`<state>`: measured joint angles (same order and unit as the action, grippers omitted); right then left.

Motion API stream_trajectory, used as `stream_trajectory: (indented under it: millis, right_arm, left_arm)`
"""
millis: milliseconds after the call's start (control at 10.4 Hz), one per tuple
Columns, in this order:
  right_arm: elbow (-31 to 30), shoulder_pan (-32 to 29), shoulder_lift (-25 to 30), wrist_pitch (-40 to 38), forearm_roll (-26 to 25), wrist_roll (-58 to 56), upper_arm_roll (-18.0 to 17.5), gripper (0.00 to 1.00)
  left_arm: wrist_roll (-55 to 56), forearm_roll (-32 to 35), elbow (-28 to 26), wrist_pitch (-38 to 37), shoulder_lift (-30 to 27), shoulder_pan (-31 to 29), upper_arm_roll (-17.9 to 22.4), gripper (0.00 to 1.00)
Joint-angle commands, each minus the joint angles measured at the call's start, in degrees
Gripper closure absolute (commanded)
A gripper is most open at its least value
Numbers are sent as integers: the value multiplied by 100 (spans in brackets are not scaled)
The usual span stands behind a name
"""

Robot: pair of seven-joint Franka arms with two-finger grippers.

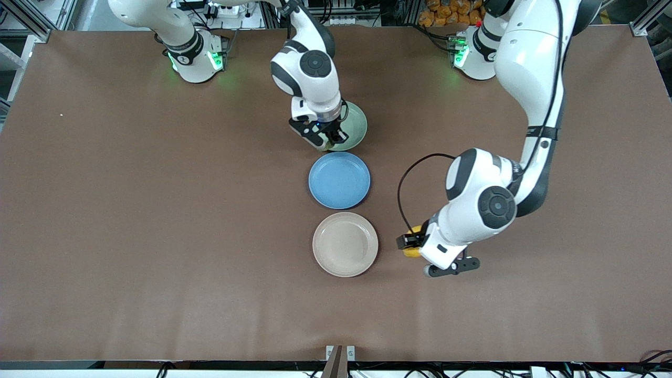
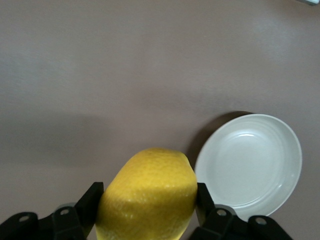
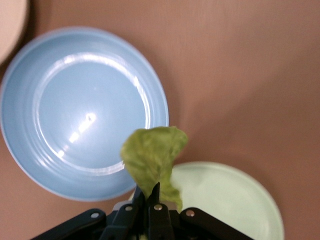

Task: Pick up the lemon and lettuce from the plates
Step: 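Lift the lemon with the left gripper while the right gripper lifts the lettuce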

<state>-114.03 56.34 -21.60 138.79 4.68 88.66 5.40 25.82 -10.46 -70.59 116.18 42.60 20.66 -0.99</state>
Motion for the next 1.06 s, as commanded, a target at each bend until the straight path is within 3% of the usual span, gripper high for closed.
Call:
stream_trajectory:
  millis: [0, 386, 964]
  right_arm:
    - [-58, -377, 427, -465, -2, -620, 93, 100]
    - [-6, -1229, 490, -721, -20, -1368, 110, 100]
    - [56, -2950, 429, -941, -20, -3763, 110, 100]
  left_arm:
    - [-365, 298, -139, -331, -182, -236, 11, 90]
    - [-1024, 685, -209, -1306, -384, -764, 11, 89]
    - [-1728, 1055, -218, -2239, -683, -1239, 11, 89]
